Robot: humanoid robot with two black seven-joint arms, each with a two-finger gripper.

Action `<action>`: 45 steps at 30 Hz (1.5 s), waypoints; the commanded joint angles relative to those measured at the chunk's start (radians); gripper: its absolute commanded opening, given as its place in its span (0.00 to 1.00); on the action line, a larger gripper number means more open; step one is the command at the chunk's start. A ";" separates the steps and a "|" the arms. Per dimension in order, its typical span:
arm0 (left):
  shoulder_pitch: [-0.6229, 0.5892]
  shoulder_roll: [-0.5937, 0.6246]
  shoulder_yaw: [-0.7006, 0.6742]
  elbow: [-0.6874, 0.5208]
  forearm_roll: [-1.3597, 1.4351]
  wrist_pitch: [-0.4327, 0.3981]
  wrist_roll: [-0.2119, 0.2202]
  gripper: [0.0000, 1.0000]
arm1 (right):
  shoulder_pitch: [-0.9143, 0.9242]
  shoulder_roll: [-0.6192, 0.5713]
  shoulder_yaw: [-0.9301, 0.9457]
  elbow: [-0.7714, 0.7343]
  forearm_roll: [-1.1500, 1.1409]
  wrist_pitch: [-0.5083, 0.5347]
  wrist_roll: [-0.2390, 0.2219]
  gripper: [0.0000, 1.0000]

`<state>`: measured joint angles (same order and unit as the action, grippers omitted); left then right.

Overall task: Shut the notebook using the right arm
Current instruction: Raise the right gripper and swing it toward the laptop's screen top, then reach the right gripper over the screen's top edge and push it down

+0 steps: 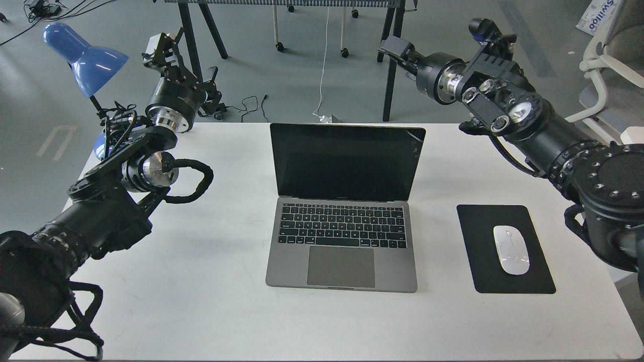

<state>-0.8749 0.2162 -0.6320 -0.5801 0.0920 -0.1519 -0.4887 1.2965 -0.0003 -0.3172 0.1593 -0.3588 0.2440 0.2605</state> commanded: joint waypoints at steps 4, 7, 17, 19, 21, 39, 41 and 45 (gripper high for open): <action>-0.001 0.000 0.000 0.000 0.000 0.000 0.000 1.00 | -0.049 0.000 -0.017 0.008 -0.002 0.006 0.003 1.00; -0.001 0.000 0.000 0.000 0.000 0.000 0.000 1.00 | -0.066 0.000 -0.020 0.012 0.000 0.009 0.003 1.00; -0.001 0.000 0.000 -0.001 0.000 0.000 0.000 1.00 | -0.069 0.000 -0.011 0.019 0.004 0.077 0.005 1.00; -0.001 0.000 0.000 0.000 0.000 0.000 0.000 1.00 | -0.069 0.000 -0.008 0.029 0.004 0.106 0.006 1.00; -0.001 0.000 0.000 -0.001 0.000 0.000 0.000 1.00 | -0.066 0.000 -0.003 0.042 0.004 0.133 0.008 1.00; 0.000 0.000 0.000 0.000 0.000 0.000 0.000 1.00 | -0.037 0.000 0.006 0.115 0.004 0.245 0.014 1.00; 0.000 0.000 -0.002 0.000 0.000 0.000 0.000 1.00 | -0.013 0.000 0.006 0.137 0.004 0.245 0.014 1.00; -0.001 0.000 0.000 0.000 0.000 0.000 0.000 1.00 | 0.018 -0.052 0.004 0.248 0.003 0.245 0.014 1.00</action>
<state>-0.8755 0.2163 -0.6324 -0.5798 0.0920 -0.1518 -0.4887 1.2941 -0.0160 -0.3116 0.3311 -0.3546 0.4894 0.2746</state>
